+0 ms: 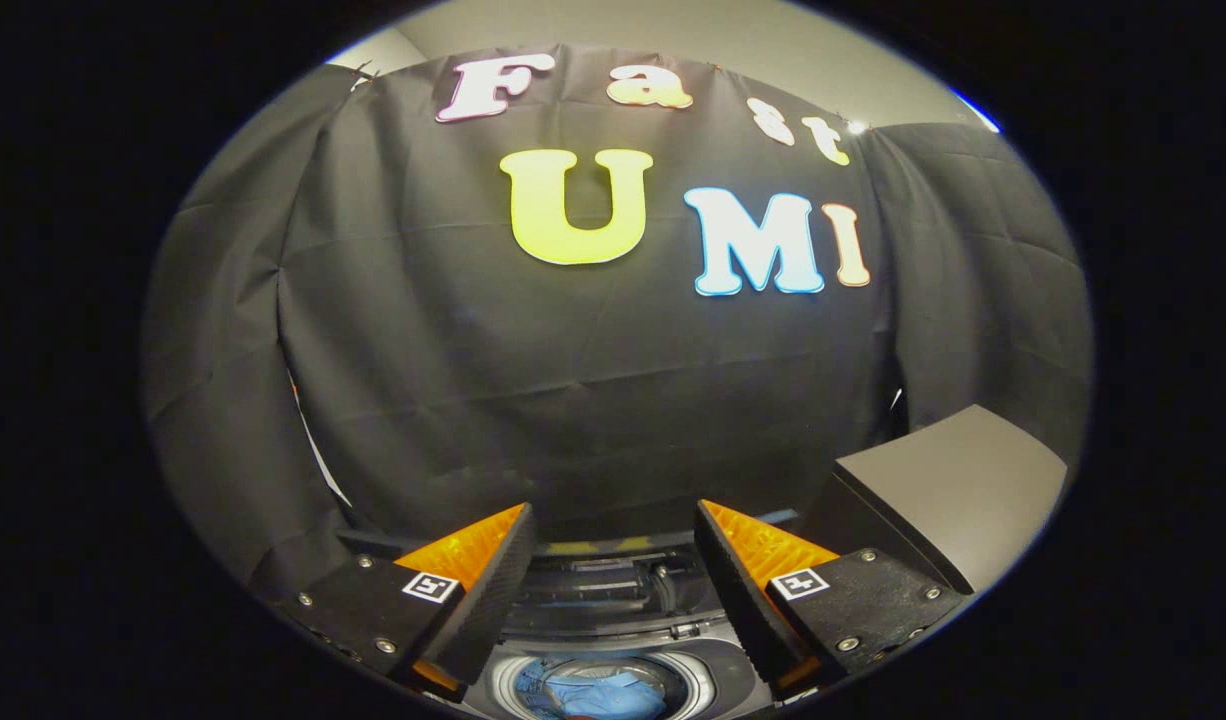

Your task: Put the clothes into the washing machine and then close the washing machine lid.

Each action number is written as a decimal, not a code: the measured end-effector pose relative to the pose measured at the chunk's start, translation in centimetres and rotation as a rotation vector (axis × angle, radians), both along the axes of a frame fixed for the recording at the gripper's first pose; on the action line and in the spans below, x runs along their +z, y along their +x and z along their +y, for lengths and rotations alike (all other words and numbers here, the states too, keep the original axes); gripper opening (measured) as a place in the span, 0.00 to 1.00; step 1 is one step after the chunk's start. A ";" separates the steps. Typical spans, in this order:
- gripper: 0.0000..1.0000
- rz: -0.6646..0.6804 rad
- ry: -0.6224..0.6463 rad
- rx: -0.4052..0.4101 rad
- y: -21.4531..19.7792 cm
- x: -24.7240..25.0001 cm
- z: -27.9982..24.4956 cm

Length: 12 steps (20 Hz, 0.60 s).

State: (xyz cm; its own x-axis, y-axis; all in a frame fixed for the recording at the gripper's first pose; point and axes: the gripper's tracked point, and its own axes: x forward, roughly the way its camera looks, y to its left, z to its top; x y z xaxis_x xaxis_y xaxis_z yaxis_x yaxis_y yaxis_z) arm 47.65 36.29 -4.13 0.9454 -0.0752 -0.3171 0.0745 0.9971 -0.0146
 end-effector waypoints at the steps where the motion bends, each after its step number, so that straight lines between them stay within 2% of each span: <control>1: 0.98 0.018 0.003 0.003 1.0 -0.2 0.0; 4: 0.98 0.078 0.051 0.025 4.0 -1.8 0.8; 12: 0.98 0.247 0.050 0.056 6.8 -5.6 1.2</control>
